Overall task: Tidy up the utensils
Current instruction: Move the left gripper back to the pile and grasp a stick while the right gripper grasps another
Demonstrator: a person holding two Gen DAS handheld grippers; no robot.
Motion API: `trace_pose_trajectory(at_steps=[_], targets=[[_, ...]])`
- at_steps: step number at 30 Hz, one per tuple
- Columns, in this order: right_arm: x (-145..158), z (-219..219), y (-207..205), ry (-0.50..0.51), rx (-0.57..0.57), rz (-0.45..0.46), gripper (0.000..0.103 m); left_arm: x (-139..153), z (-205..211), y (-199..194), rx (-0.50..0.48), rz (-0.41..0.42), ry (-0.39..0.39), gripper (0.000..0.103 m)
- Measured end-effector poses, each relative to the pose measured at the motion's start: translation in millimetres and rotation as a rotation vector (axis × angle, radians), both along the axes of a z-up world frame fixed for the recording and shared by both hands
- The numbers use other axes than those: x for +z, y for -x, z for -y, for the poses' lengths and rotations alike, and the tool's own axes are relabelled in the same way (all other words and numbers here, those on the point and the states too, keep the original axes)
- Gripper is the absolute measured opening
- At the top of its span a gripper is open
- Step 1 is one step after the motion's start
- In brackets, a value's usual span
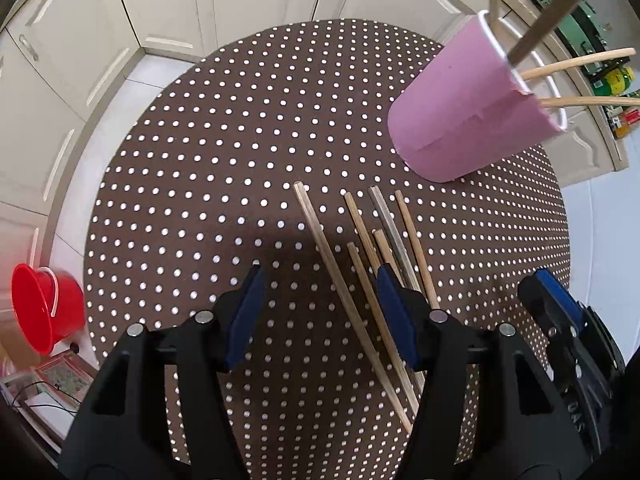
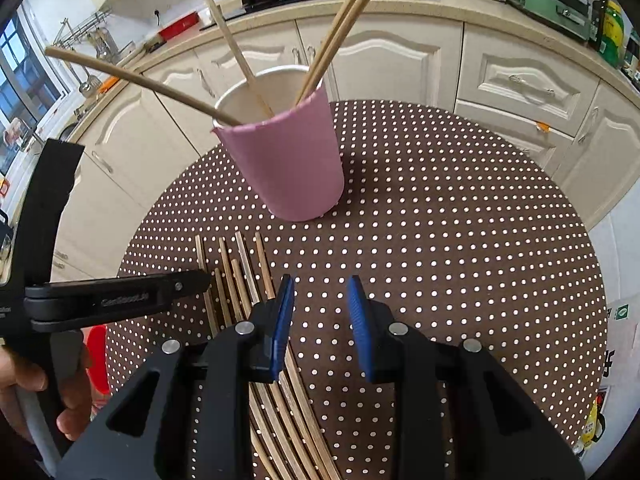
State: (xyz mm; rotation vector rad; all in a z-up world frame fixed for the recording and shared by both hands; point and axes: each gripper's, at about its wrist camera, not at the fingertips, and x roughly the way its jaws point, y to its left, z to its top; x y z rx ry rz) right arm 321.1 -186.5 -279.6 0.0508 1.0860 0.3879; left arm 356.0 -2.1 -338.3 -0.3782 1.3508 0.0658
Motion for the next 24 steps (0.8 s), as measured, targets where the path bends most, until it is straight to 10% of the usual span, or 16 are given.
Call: trace_pose_trajectory(at_steps=[14,24], targets=[[-29,-28,-28,-0.005,0.114,-0.143,0.026,-15,24,-17,-0.078,-0.035,-0.157,0.028],[-42,-58,-43,0.055,0.205,-0.224,0.026,-24,4,-21,-0.106,-0.024,-0.095,0.013]])
